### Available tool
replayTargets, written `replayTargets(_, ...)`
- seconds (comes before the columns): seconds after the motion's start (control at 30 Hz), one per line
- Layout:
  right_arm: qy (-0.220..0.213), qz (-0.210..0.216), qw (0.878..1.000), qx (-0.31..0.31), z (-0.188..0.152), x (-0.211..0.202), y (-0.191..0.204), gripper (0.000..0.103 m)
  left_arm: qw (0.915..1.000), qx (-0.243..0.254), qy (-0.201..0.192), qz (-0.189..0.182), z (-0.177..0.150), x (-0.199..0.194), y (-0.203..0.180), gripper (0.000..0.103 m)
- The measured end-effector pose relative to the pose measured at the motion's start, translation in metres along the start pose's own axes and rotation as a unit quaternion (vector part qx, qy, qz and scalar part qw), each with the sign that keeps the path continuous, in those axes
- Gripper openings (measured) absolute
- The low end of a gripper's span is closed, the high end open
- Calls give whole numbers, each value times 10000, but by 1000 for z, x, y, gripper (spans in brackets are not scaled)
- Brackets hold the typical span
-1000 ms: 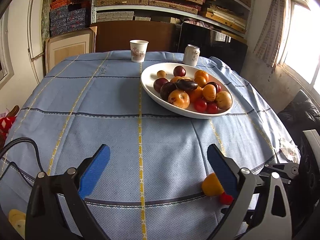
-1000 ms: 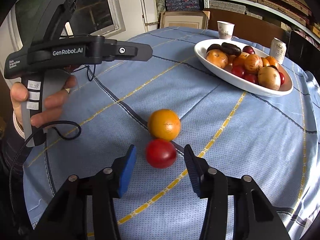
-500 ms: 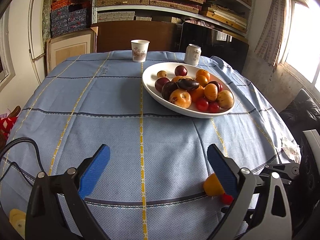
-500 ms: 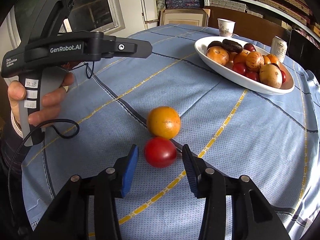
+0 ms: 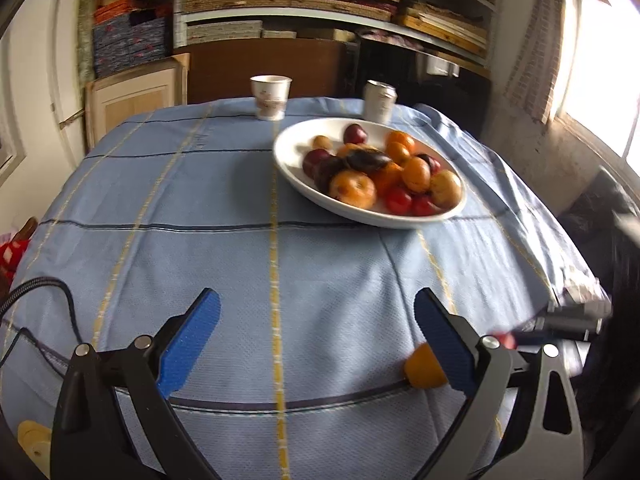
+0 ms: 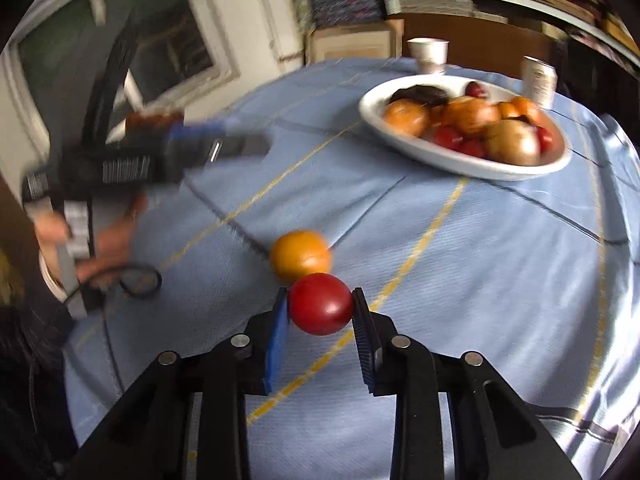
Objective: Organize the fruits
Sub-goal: 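Grasp the red tomato with the right tool while the left tool grasps the orange fruit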
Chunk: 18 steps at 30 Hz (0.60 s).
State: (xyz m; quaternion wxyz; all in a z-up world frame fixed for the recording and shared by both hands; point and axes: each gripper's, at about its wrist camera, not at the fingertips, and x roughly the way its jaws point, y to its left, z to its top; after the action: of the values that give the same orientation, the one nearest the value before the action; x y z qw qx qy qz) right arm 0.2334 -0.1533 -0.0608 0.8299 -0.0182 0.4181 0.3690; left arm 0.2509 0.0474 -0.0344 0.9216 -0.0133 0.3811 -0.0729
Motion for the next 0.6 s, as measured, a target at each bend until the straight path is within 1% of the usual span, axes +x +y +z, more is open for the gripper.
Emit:
replayTargets(0.03, -143, -90, 9996, 237, 1, -8, -12, 31, 9998, 167, 35, -94, -2, 1, -8, 95)
replayTargets(0.07, -209, -177, 9989, 376, 2, -12, -19, 31, 9995, 279, 52, -153, -3, 1, -13, 95)
replayTargets(0.13, -298, -311, 9969, 652, 2, -17, -32, 31, 9971, 657, 107, -355, -9, 2, -31, 95)
replayTargets(0.17, -311, -337, 9961, 760, 1, -18, -37, 32, 9957, 825, 117, -412, -12, 2, -39, 94)
replayTargets(0.2, -307, -335, 9954, 841, 0, -19, -41, 31, 9933, 1050, 129, -460, -16, 2, -49, 89)
replayTargets(0.27, -280, -318, 9948, 923, 0, -18, -45, 32, 9896, 1347, 221, -462, -22, 5, -61, 83)
replayTargets(0.37, -261, -327, 9957, 823, -1, -15, -39, 32, 9872, 1468, 467, -423, -29, 18, -69, 74)
replayTargets(0.47, -219, -307, 9966, 732, 0, -12, -36, 32, 9868, 1382, 666, -528, -30, 27, -67, 64)
replayTargets(0.6, -167, -307, 9971, 676, -1, -9, -34, 32, 9868, 1289, 751, -623, -30, 30, -64, 64)
